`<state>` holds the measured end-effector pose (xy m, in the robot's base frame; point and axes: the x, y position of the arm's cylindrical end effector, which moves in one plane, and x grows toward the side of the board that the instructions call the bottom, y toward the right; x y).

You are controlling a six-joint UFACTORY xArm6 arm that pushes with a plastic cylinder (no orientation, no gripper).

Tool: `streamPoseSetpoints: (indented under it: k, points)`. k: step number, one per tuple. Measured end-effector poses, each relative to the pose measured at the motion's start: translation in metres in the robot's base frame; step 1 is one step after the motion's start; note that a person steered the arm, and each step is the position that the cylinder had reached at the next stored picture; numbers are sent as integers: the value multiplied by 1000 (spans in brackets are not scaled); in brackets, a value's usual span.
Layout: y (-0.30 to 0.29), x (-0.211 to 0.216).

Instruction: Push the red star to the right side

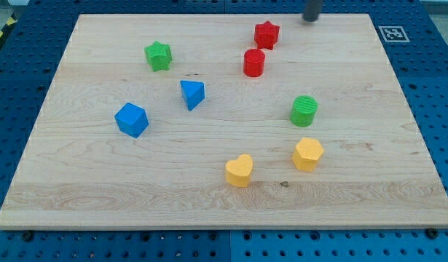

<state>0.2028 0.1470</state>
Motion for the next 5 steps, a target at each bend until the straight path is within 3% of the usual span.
streamPoseSetpoints:
  k: [1, 3, 5]
  points:
    - [-59, 0]
    - [-109, 6]
    - [-111, 26]
